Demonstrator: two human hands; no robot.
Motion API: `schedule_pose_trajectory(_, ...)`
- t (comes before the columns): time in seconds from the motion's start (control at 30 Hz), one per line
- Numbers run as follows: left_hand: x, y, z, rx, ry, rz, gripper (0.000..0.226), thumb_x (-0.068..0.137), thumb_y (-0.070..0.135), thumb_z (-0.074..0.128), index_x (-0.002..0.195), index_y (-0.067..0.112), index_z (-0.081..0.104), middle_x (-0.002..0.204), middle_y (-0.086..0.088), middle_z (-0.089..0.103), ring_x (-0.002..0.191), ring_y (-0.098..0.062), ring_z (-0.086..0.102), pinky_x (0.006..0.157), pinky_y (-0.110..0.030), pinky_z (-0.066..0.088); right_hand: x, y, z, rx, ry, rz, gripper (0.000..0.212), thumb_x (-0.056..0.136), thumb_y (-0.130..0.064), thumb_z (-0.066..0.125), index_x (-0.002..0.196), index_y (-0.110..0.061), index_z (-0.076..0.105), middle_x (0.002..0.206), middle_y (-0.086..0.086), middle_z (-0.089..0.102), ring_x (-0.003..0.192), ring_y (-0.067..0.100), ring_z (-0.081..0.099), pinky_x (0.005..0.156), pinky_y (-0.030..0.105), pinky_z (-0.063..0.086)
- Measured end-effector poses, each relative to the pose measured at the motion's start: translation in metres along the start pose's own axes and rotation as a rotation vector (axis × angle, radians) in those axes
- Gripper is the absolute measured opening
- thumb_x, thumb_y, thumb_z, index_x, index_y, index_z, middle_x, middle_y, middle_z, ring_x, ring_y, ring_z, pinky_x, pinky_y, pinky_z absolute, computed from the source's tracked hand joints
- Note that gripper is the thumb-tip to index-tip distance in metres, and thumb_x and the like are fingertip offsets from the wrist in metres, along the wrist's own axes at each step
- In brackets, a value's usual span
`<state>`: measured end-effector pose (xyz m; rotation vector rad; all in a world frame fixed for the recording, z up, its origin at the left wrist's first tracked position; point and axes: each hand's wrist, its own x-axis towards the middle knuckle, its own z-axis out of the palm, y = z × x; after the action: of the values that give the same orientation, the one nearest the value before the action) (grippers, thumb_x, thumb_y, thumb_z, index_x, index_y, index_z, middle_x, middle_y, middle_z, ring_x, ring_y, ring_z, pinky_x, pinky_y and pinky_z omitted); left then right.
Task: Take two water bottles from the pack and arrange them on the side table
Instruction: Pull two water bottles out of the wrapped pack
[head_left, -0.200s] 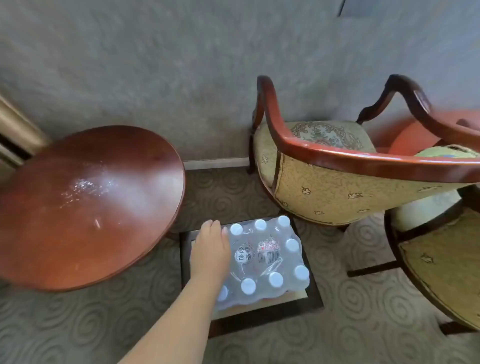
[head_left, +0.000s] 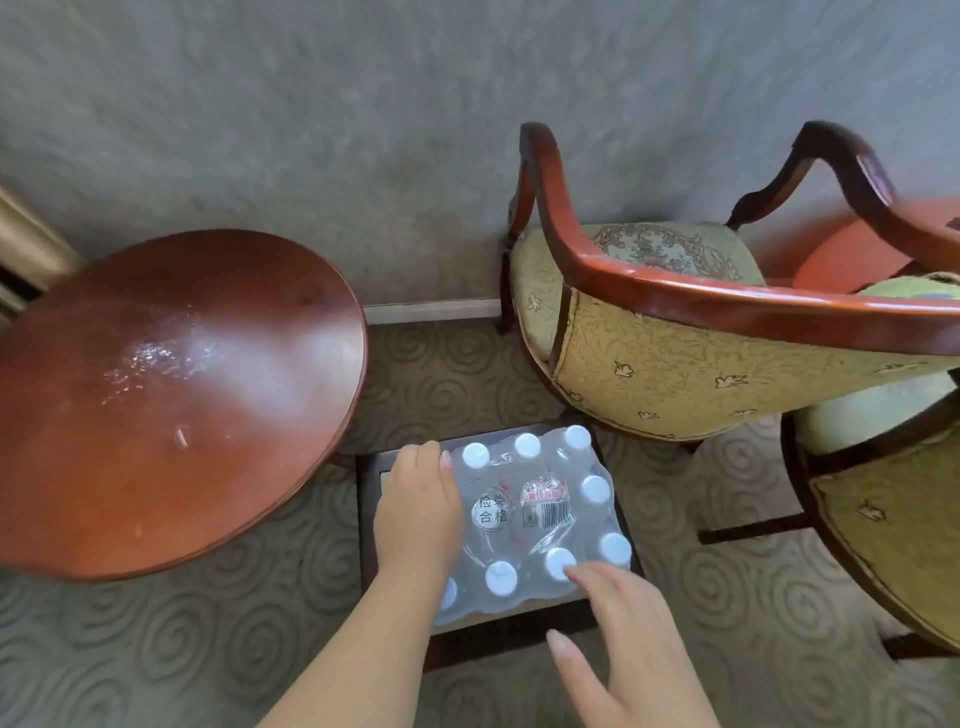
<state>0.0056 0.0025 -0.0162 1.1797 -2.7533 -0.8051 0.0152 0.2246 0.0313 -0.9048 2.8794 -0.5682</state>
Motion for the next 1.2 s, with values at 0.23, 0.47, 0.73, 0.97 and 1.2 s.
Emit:
schedule_pose_trajectory(0.23,0.004,0.002,0.001,0.026,0.020,0.012,0.049,0.104,0.038,0.019,0.110,0.014,0.062,0.113,-0.002,0.059,0.094,-0.031,0.065,0.073,-0.047,0.055,0.125,-0.020,0.021,-0.071,-0.207,-0.318,0.053,0.096,-0.059,0.047,0.129,-0.018,0.055,0.119,-0.001,0.056,0.108,0.023,0.050,0.092,0.038,0.045)
schedule_pose_trajectory(0.47,0.006,-0.004,0.005,0.070,0.055,0.014,0.041,0.106,0.037,0.023,0.094,0.016,0.056,0.101,0.000,0.054,0.079,-0.029,0.061,0.062,-0.035,0.038,0.136,-0.015,0.045,-0.030,-0.172,-0.518,0.037,0.102,-0.043,0.048,0.082,-0.014,0.059,0.078,0.005,0.063,0.069,0.028,0.055,0.060,0.037,0.034)
schedule_pose_trajectory(0.73,0.008,-0.005,0.008,0.015,0.066,0.013,0.034,0.106,0.036,0.026,0.091,0.018,0.051,0.099,0.002,0.053,0.079,-0.027,0.057,0.064,-0.038,0.044,0.123,-0.022,0.039,0.022,0.067,-0.513,0.031,0.095,-0.023,0.058,0.066,-0.012,0.055,0.058,0.005,0.053,0.053,0.028,0.047,0.054,0.034,0.030)
schedule_pose_trajectory(0.97,0.009,-0.007,0.009,0.016,0.079,0.038,0.037,0.106,0.039,0.023,0.094,0.020,0.053,0.096,0.008,0.043,0.084,-0.024,0.054,0.067,-0.034,0.040,0.059,0.016,0.044,-0.069,0.018,-0.624,0.037,0.091,-0.027,0.068,0.060,-0.015,0.052,0.055,0.002,0.045,0.050,0.025,0.041,0.049,0.033,0.032)
schedule_pose_trajectory(1.2,0.009,-0.008,0.009,0.002,0.080,0.039,0.038,0.106,0.039,0.022,0.095,0.021,0.055,0.098,0.008,0.045,0.086,-0.024,0.055,0.067,-0.034,0.041,0.063,-0.008,0.032,0.031,-0.082,-0.380,0.040,0.095,-0.033,0.057,0.059,-0.019,0.043,0.053,0.001,0.047,0.051,0.026,0.043,0.050,0.034,0.034)
